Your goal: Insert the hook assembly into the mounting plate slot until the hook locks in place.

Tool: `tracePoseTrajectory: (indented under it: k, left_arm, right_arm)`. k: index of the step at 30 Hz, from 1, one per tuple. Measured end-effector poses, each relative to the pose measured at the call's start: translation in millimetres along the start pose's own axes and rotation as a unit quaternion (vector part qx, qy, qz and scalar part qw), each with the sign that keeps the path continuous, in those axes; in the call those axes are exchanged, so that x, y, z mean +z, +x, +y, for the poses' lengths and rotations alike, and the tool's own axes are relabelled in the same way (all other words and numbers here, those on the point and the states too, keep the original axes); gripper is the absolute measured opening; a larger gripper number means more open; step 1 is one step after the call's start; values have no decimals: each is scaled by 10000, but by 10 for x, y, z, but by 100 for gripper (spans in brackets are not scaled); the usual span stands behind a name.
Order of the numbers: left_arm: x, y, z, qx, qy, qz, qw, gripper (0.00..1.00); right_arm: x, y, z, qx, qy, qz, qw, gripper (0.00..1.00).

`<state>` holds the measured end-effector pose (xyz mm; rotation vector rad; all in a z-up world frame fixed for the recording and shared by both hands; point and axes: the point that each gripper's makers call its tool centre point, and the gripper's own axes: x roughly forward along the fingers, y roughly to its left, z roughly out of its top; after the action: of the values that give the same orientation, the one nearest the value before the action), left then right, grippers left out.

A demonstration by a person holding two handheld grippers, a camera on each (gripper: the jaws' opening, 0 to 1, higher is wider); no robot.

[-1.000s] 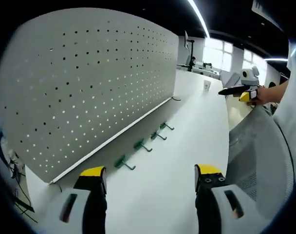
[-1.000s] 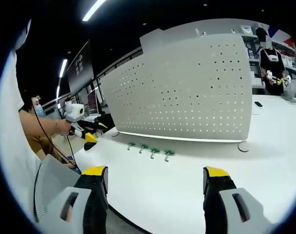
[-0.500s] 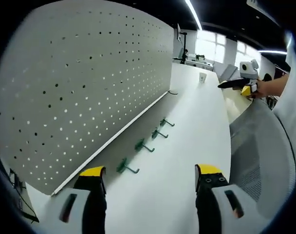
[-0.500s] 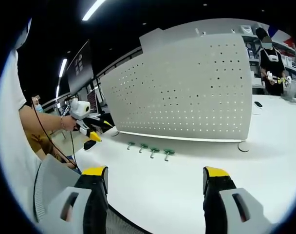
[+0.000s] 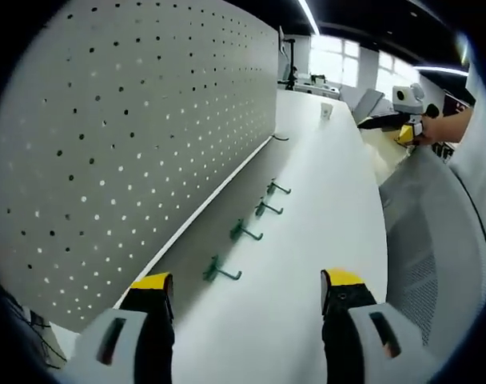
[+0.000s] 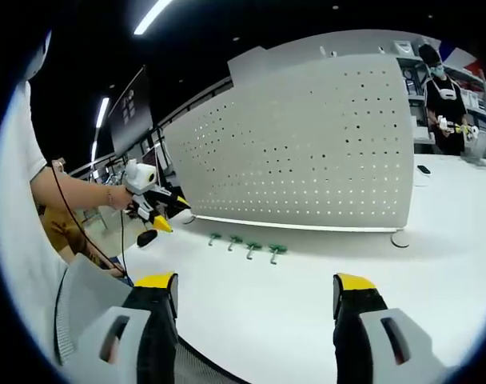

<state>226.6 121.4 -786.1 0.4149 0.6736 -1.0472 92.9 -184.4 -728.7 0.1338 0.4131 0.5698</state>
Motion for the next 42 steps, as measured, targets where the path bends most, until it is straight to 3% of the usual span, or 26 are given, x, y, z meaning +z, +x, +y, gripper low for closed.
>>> tracePoseTrajectory:
  k: [16,24,27,33,36,42]
  left_arm:
    - [-149,142,152,-254,337,498,9979,77]
    - [-142,225,242,-395,449,624,9963,77]
    - [-179,279,244,-459,645,799,9937,76]
    - [-138,392,258,-571,745,854,9919,76]
    - [-196,436,257,-668,953,1088,9872,76]
    - [-174,521,255,-763,1142,1224,9829,76]
  right_arm:
    - [-15,-11,12,-12,2,19,10000,76]
    - [-42,-31,0,-21,18,46,10000,76]
    - [-45,-38,-11,-38,19,46,10000,76]
    - [-39,-39,-6,-52,26,59,10000,76]
    - [-40,-36,0,-43,16,67,10000,76]
    - [-48,-43,-19,-64,17,77,9999,76]
